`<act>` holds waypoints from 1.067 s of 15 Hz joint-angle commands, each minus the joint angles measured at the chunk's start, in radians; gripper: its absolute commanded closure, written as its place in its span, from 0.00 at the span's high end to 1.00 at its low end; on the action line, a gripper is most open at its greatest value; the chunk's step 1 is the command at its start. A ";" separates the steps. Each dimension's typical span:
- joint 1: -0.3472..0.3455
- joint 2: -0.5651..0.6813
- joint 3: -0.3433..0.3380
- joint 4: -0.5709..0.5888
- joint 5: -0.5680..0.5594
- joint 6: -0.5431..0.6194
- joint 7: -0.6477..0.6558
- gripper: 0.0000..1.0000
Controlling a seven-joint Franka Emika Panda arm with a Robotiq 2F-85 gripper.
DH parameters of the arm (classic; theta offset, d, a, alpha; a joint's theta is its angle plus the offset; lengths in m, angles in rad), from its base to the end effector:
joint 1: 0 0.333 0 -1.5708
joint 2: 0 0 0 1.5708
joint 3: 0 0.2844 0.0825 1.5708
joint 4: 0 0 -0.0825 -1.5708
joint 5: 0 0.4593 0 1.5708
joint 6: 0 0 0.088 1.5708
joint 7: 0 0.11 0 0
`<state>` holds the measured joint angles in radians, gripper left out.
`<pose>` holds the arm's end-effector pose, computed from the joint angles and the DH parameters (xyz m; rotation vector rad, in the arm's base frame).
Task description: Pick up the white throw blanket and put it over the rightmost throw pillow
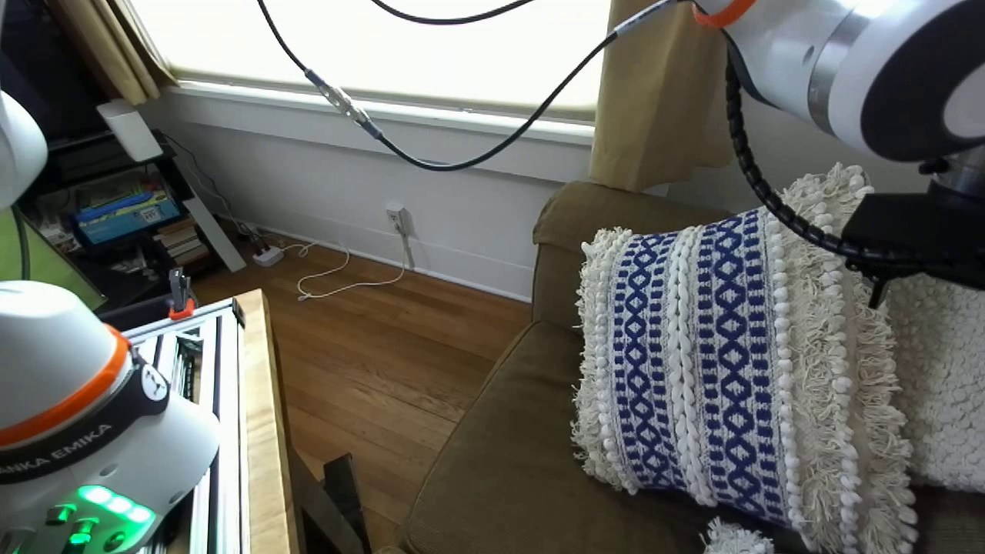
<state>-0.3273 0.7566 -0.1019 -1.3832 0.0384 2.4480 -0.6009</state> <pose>0.7374 -0.3208 0.2294 2.9206 0.2704 0.3752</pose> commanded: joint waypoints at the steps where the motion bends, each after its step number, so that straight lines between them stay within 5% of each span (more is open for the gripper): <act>1: -0.055 0.152 0.024 0.171 -0.020 -0.006 0.005 1.00; 15: -0.124 0.516 0.083 0.611 0.013 -0.068 -0.139 1.00; 16: -0.125 0.532 0.086 0.636 0.012 -0.084 -0.140 0.94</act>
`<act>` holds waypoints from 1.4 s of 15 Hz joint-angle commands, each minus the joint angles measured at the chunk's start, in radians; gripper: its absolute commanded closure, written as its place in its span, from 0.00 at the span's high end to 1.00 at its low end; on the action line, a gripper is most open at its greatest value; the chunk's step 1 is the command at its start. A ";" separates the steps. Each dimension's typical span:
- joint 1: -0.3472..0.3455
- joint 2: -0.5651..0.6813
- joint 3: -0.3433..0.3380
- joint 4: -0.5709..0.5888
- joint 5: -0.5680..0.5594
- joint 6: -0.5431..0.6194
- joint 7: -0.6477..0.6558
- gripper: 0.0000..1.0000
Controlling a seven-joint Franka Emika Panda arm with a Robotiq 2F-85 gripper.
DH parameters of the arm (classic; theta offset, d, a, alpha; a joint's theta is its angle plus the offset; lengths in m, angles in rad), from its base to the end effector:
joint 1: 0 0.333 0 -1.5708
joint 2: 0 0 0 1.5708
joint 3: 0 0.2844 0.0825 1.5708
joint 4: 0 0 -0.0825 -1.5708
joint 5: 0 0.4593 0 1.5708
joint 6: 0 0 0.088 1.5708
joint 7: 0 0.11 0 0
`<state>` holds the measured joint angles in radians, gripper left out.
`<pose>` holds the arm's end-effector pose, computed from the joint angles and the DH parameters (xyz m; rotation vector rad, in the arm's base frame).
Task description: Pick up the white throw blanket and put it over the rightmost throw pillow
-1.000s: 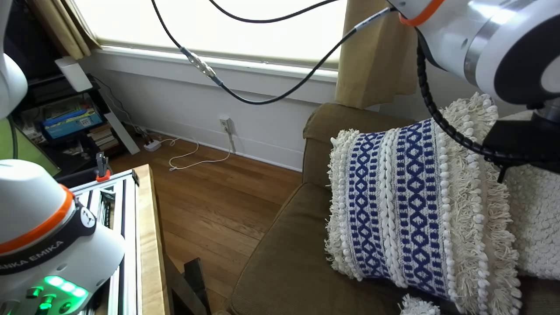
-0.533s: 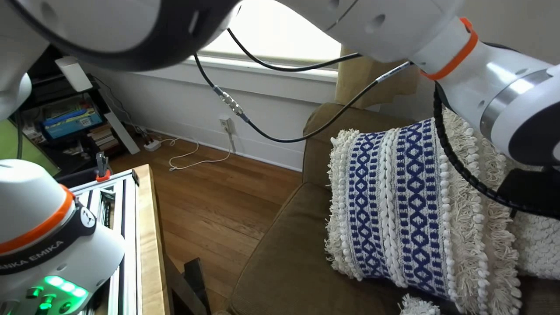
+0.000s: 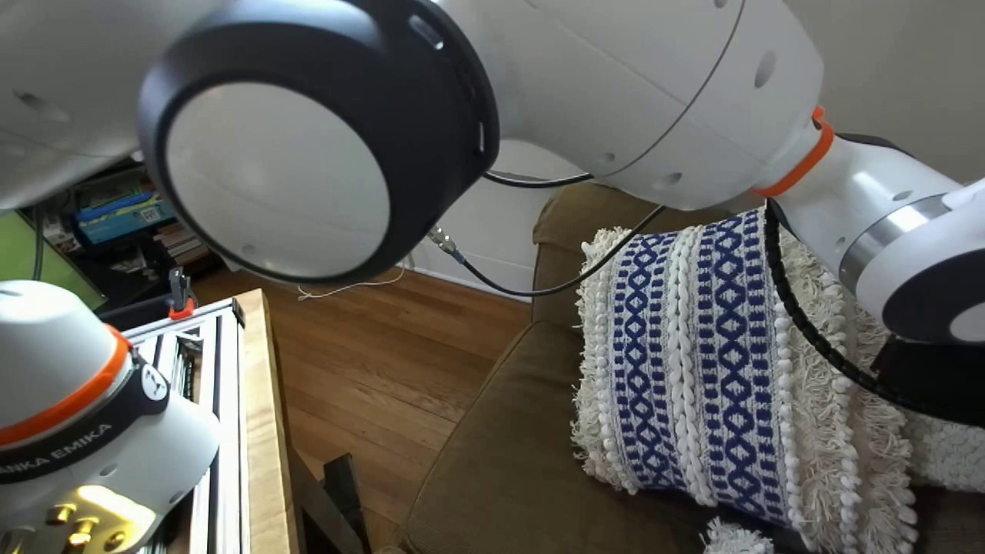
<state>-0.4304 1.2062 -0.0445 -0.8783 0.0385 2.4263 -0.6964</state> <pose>0.7682 -0.3767 0.1298 2.8985 0.3386 0.4156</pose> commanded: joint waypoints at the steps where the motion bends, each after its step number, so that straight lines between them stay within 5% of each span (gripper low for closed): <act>1: -0.023 0.097 0.031 0.153 0.012 -0.070 -0.048 0.84; 2: -0.023 0.109 0.032 0.174 0.011 -0.082 -0.050 0.66; 8: -0.033 0.149 0.052 0.264 -0.004 -0.112 -0.045 0.20; 9: -0.031 0.158 0.043 0.283 -0.010 -0.109 -0.037 0.27; 10: -0.028 0.153 0.037 0.273 -0.001 -0.078 -0.049 0.55; 12: -0.030 0.163 0.035 0.297 -0.002 -0.057 -0.054 0.55; 15: -0.032 0.172 0.022 0.314 -0.003 -0.045 -0.033 0.76; 18: -0.037 0.177 0.013 0.315 -0.002 -0.054 -0.020 0.73; 21: -0.041 0.189 0.005 0.314 0.001 -0.069 0.003 0.51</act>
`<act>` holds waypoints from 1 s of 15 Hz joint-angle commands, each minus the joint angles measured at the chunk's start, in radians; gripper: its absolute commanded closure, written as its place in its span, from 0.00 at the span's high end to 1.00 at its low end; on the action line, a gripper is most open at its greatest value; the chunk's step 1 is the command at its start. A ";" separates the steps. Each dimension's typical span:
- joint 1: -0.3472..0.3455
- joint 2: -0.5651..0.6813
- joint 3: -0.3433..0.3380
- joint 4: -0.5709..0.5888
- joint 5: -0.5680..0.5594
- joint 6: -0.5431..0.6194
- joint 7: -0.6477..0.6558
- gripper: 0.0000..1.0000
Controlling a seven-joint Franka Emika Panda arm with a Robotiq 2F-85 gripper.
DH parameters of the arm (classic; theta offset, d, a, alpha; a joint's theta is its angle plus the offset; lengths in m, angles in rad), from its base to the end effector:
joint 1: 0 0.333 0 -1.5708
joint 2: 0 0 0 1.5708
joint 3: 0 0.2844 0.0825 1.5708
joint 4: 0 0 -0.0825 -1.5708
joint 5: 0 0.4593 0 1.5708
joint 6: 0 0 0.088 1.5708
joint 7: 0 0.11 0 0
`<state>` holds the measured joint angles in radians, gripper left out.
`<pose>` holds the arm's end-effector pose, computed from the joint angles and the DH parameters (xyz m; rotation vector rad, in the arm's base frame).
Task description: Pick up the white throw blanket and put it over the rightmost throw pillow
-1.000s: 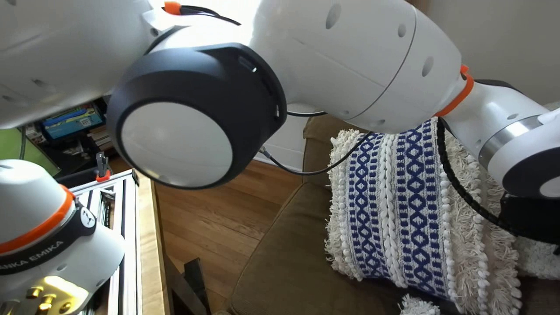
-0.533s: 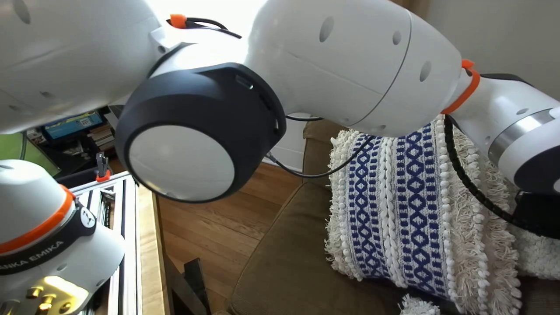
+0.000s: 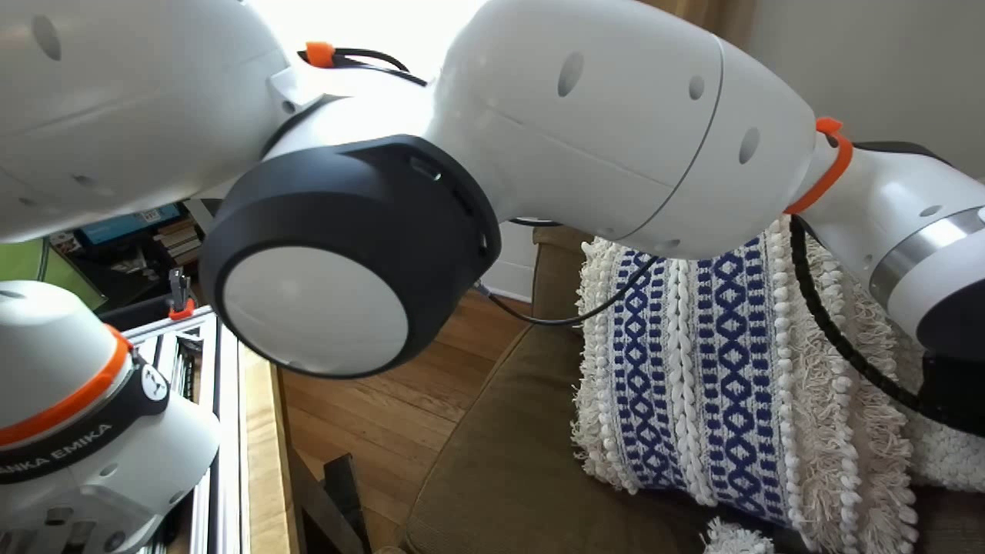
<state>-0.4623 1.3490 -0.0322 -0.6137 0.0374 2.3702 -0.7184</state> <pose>0.7789 -0.4009 0.1500 2.8531 0.3355 0.4925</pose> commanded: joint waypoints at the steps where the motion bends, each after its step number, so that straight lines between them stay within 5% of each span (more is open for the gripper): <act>1: -0.010 0.050 -0.009 0.049 0.003 -0.018 0.035 0.43; 4: -0.014 0.060 -0.006 0.048 0.006 -0.030 0.053 0.42; 8: -0.012 0.063 -0.005 0.046 0.007 -0.039 0.070 0.00; 15: 0.029 -0.038 -0.006 0.047 0.011 -0.125 0.203 0.01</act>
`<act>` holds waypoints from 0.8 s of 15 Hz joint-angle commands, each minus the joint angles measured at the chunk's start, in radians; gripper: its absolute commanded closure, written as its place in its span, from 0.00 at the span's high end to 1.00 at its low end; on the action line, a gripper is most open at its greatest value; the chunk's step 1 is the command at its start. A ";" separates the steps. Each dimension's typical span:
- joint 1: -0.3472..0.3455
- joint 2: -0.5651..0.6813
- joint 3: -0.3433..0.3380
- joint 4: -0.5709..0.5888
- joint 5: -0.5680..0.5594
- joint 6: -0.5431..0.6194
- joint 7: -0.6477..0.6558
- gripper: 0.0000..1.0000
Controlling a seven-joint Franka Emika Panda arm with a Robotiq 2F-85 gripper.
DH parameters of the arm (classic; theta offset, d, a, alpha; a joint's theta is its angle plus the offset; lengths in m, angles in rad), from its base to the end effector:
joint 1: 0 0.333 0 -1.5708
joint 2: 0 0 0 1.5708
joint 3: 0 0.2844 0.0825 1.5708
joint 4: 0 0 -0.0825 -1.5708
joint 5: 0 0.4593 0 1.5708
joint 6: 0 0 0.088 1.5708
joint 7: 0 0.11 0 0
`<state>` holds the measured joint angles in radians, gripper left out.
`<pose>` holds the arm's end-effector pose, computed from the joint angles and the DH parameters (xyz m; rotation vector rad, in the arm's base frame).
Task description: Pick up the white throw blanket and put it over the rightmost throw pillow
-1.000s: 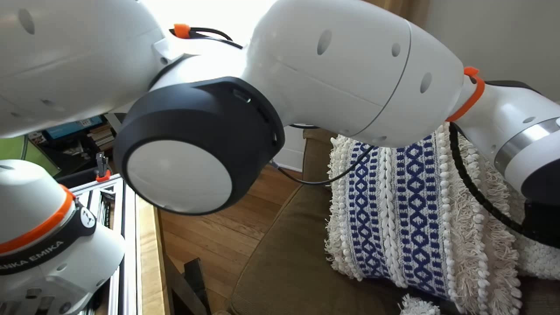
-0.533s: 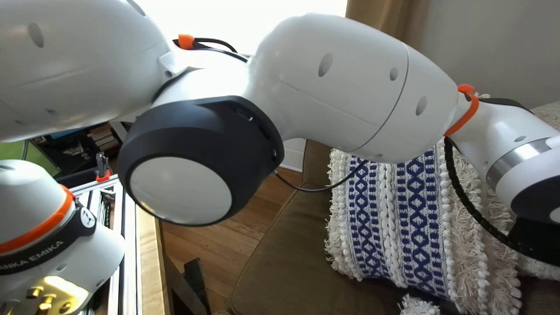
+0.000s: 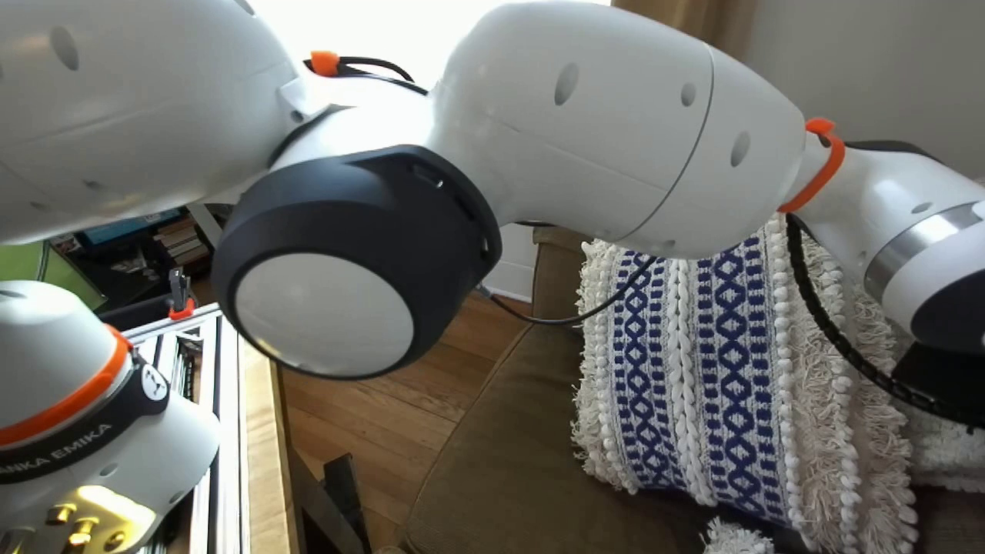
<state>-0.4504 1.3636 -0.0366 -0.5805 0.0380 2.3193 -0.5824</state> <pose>0.7825 -0.3921 0.1502 2.9097 0.1612 0.4783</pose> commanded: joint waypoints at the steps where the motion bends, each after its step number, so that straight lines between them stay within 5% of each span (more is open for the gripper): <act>1: 0.027 -0.085 0.000 0.012 0.013 -0.108 0.100 0.01; 7: 0.064 -0.283 0.049 0.023 0.057 -0.353 0.214 0.01; 12: 0.077 -0.392 0.115 0.078 0.113 -0.277 0.231 0.01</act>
<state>-0.3722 1.0290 0.0465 -0.5293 0.1106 1.9997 -0.3684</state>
